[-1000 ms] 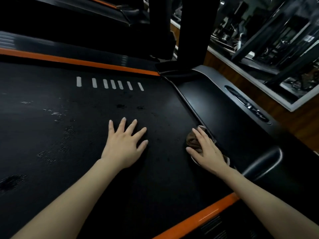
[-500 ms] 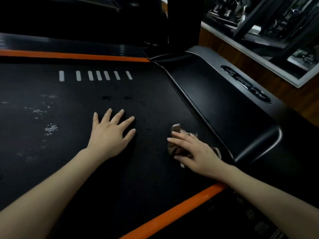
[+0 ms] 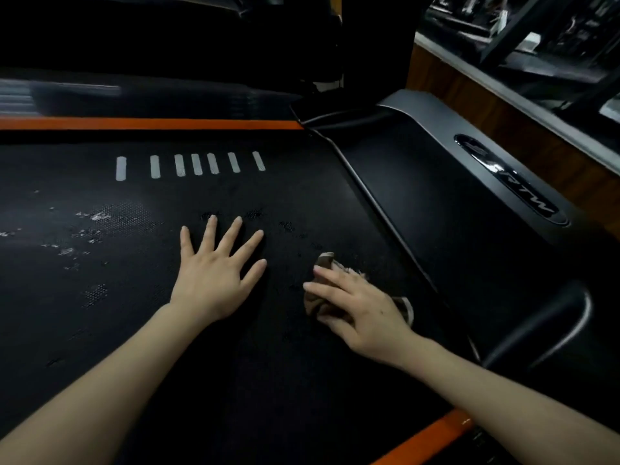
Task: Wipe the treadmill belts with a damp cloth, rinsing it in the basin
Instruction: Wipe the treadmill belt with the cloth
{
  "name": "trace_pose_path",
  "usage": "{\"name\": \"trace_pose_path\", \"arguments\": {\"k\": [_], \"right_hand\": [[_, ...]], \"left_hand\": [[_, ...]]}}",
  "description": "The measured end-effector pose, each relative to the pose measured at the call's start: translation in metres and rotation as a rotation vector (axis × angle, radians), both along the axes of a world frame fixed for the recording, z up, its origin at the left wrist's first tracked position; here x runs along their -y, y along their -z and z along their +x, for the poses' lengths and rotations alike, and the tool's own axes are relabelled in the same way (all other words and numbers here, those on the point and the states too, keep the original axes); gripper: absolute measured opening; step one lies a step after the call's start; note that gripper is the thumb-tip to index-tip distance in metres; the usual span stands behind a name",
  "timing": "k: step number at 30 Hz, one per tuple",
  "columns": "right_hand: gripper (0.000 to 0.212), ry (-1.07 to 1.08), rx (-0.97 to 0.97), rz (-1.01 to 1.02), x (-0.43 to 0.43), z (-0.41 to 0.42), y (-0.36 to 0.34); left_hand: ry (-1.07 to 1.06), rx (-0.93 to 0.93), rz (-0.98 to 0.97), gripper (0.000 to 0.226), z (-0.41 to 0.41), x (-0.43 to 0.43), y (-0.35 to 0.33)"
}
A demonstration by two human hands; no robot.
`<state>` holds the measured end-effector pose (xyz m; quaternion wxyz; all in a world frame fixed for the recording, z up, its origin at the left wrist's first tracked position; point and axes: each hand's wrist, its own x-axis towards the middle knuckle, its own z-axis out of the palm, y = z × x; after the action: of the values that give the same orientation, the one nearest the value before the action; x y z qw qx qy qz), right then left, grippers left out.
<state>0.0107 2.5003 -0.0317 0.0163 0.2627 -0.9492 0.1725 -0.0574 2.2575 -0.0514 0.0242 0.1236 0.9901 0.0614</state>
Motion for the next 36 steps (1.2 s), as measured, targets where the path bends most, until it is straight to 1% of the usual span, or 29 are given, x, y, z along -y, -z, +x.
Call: {"name": "trace_pose_path", "arguments": {"k": [2,6,9,12,14,17,19,22,24,26,27,29,30,32,33,34,36], "right_hand": [[0.05,0.038,-0.019,0.042,-0.005,-0.034,-0.003],[0.047,0.322,0.036,0.079,-0.015,-0.126,-0.005],[0.047,0.389,0.021,0.073,-0.013,-0.141,-0.001],[0.058,0.282,0.003,0.018,-0.017,-0.095,0.001],[0.064,0.2,0.006,0.04,-0.021,-0.074,0.002],[0.07,0.194,0.011,0.09,-0.022,-0.101,-0.004],[0.067,0.217,0.012,0.09,-0.017,-0.135,-0.003],[0.053,0.326,0.009,0.084,-0.01,-0.186,0.004],[0.051,0.379,-0.01,0.069,-0.003,-0.203,0.005],[0.048,0.367,-0.012,0.008,0.003,-0.199,0.003],[0.049,0.318,-0.007,-0.031,0.007,-0.187,0.002],[0.055,0.117,-0.005,-0.062,0.015,-0.149,0.003],[0.057,0.01,0.006,-0.05,0.018,-0.132,0.002],[0.057,-0.1,0.036,0.006,0.012,-0.13,0.0],[0.056,-0.098,0.023,0.022,0.009,-0.145,-0.001],[0.054,-0.05,0.018,0.022,0.007,-0.165,-0.001],[0.049,0.153,0.022,0.004,0.009,-0.21,-0.001]], "left_hand": [[-0.006,0.0,-0.003,0.079,0.0,0.001,0.001],[-0.008,0.007,0.013,0.08,0.001,0.001,0.001],[-0.009,-0.008,0.038,0.08,0.002,0.001,0.001],[-0.01,-0.006,0.049,0.08,0.002,0.001,0.0],[-0.006,-0.003,0.046,0.081,-0.001,0.002,-0.002],[0.005,-0.009,0.035,0.083,-0.015,0.003,-0.006],[-0.012,-0.011,0.012,0.084,-0.029,0.006,-0.006],[-0.051,-0.009,-0.007,0.083,-0.045,0.011,-0.003],[-0.068,-0.023,0.011,0.08,-0.048,0.011,-0.001],[-0.071,-0.037,0.006,0.077,-0.047,0.01,0.001],[-0.073,-0.045,0.002,0.076,-0.047,0.009,0.001],[-0.076,-0.058,0.005,0.075,-0.046,0.009,0.002],[-0.076,-0.061,0.007,0.075,-0.046,0.009,0.001],[-0.073,-0.056,0.003,0.076,-0.046,0.01,0.002],[-0.071,-0.05,0.0,0.076,-0.046,0.01,0.002],[-0.071,-0.042,-0.002,0.076,-0.046,0.01,0.002],[-0.077,-0.024,0.012,0.078,-0.047,0.009,0.001]]}}
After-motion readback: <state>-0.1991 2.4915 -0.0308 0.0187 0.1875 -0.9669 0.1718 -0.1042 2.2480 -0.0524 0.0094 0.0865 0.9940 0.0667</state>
